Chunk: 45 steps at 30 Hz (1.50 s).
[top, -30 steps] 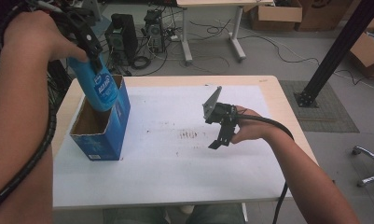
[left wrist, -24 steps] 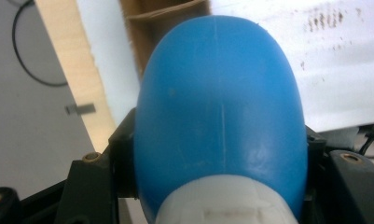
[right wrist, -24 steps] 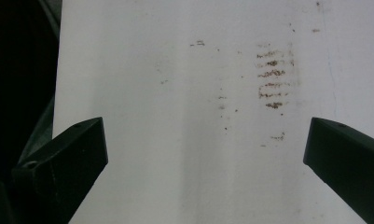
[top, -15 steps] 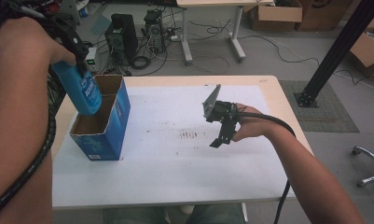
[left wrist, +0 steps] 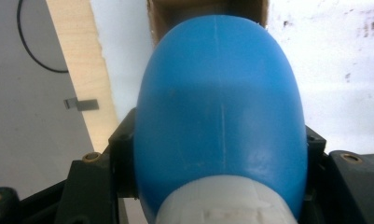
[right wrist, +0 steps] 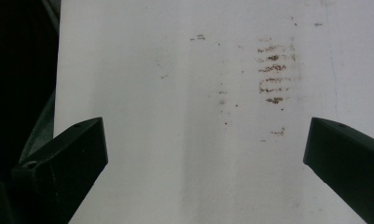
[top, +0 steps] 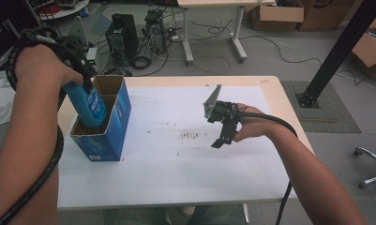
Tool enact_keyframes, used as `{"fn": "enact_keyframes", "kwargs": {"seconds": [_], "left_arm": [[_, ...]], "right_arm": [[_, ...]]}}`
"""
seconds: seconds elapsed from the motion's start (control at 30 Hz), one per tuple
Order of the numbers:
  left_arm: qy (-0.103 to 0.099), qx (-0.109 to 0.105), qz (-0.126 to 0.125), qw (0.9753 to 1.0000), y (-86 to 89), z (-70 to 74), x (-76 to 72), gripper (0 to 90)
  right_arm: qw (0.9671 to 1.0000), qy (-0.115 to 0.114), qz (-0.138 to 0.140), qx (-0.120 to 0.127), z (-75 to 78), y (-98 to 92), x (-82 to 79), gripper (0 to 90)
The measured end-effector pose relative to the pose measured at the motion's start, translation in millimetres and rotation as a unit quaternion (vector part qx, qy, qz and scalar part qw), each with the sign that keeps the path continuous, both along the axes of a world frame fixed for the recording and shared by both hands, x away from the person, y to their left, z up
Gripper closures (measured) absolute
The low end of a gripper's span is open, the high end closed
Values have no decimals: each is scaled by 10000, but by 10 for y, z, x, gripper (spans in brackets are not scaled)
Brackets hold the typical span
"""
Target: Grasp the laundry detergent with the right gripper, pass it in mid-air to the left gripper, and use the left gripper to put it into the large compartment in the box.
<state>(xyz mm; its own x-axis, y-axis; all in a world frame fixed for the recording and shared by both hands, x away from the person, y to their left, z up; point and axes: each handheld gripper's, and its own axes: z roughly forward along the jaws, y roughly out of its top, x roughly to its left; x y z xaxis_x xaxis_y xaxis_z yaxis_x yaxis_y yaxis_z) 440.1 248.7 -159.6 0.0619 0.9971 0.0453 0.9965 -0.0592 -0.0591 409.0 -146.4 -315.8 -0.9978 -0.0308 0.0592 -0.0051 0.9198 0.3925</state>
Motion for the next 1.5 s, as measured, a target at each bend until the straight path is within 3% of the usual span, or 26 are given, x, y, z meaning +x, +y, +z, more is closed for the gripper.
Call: {"fn": "enact_keyframes", "kwargs": {"seconds": [0.47, 0.63, 1.07, 1.27, 1.37, 1.5], "left_arm": [[89, -50, -104, 9999, -72, -672, 31, 385], [173, -43, -151, 9997, -65, -841, 57, 385], [256, -125, -237, 9993, -28, -1146, 94, 385], [302, -176, -148, 9993, 18, -1272, 94, 385], [219, -226, -126, 9994, 39, -1285, 77, 386], [287, -238, -143, 9992, 52, -1293, 74, 385]], "right_arm": [[10000, -37, -38, 38, -4, -55, -41, 0], [10000, -33, -45, 26, -30, -55, -36, 0], [10000, 14, -20, 25, -72, -14, -40, 0], [10000, 19, -34, 32, -92, -29, -46, 0], [10000, 24, -38, 58, -94, -36, -60, 0], [10000, 27, -57, 53, -103, -48, -59, 0]]}}
